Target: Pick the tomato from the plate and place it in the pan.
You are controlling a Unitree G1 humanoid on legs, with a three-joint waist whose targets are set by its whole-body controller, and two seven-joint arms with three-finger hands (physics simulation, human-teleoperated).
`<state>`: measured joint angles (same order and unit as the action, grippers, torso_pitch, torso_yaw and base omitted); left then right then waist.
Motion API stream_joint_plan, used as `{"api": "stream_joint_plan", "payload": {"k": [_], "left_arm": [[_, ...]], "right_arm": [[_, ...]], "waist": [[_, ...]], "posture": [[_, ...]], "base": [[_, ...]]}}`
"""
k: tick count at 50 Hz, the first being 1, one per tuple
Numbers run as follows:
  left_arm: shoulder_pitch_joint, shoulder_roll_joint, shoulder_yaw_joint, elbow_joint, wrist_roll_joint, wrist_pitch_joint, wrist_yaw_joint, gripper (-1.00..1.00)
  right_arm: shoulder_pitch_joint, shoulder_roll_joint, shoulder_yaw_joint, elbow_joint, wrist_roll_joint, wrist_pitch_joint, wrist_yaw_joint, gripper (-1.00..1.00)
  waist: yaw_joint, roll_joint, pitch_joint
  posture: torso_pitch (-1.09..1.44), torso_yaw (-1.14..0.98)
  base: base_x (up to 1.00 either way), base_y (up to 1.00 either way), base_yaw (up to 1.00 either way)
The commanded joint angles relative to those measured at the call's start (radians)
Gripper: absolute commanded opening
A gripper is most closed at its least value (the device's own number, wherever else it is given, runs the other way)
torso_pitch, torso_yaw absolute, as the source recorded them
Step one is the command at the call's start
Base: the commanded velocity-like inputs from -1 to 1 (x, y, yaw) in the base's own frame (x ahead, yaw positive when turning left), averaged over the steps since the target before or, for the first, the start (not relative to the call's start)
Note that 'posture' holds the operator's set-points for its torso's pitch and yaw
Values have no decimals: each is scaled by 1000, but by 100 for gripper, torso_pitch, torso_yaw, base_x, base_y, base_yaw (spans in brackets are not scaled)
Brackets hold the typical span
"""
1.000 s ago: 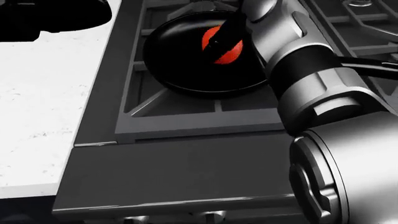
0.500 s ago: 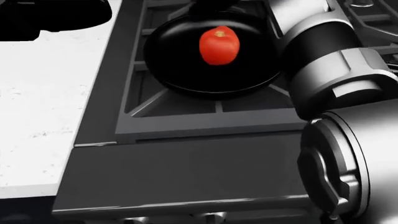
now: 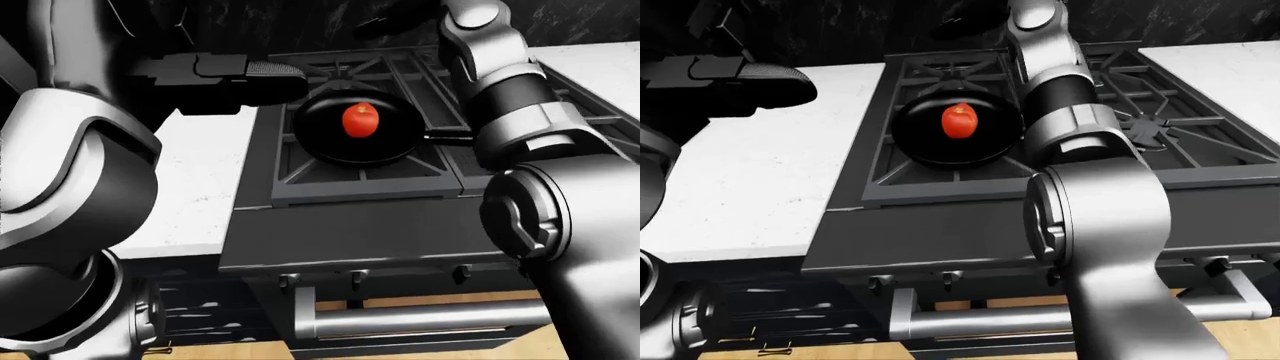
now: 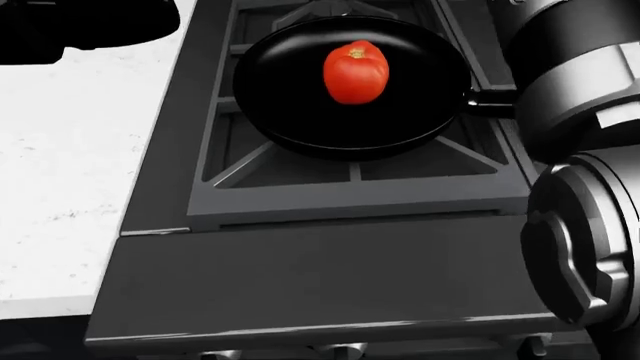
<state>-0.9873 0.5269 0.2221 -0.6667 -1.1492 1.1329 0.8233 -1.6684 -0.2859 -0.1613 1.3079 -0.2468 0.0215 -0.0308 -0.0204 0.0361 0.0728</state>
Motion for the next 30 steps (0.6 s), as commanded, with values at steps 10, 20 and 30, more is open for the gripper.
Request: {"api": "stream_joint_plan", "payload": {"k": [10, 20, 30], "left_arm": [[-28, 16, 18, -3, 23, -31, -6, 100], [-48, 22, 28, 6, 16, -38, 11, 100], [-65, 36, 30, 5, -6, -50, 41, 100]], "right_arm": [[-70, -71, -1, -129, 112, -31, -13, 100], [-35, -131, 10, -302, 173, 60, -3, 100], [160, -198, 3, -816, 218, 352, 37, 100]], "waist": [[1, -3, -28], [3, -9, -24], [12, -19, -19]], "posture": [[0, 0], [0, 0], [0, 0]], "base": [[0, 0, 0], [0, 0, 0], [0, 0, 0]]}}
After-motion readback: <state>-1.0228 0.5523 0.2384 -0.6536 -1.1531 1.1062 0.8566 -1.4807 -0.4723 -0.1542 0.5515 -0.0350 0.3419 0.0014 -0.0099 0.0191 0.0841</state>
